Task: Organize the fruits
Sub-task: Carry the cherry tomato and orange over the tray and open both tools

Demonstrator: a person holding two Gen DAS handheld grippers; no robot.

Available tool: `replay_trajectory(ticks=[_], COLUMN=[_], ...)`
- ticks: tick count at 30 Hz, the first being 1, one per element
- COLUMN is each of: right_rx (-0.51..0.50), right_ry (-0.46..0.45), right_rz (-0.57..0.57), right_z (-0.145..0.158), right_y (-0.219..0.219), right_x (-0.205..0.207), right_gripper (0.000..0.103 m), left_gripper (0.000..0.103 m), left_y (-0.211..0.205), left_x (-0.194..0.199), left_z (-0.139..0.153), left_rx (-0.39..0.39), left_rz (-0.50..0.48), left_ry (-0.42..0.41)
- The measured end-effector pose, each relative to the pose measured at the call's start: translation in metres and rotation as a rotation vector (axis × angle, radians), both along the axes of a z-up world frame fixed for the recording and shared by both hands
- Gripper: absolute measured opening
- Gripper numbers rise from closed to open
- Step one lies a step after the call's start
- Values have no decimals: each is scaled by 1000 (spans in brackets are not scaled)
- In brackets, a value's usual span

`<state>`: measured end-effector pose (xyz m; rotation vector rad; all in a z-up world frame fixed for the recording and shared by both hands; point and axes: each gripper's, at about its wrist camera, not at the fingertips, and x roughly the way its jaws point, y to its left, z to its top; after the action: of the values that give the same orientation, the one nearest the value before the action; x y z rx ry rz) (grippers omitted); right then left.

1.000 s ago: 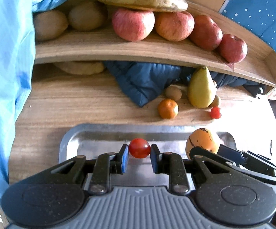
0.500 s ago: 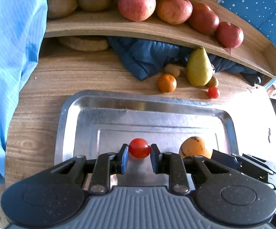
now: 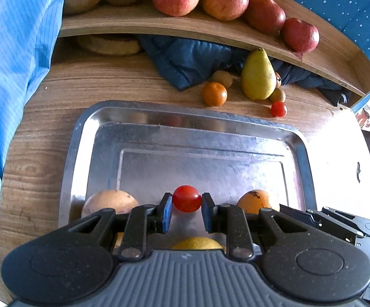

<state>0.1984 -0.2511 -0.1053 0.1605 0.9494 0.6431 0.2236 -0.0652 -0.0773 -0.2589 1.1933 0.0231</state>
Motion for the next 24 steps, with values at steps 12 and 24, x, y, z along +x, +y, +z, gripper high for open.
replay_trajectory(ticks=[12,24], right_rx=[-14,1], right_ry=[-8,-14], right_rz=[53,70], right_z=[1,4], right_y=[-11,-36], right_x=[-13,-24], right_gripper=[48,67], left_gripper=[27,74], left_y=[-15,-25], left_x=[-12,-28], left_z=[-2,8], left_rx=[3,57], left_rz=[21,63], left_ry=[3,-27])
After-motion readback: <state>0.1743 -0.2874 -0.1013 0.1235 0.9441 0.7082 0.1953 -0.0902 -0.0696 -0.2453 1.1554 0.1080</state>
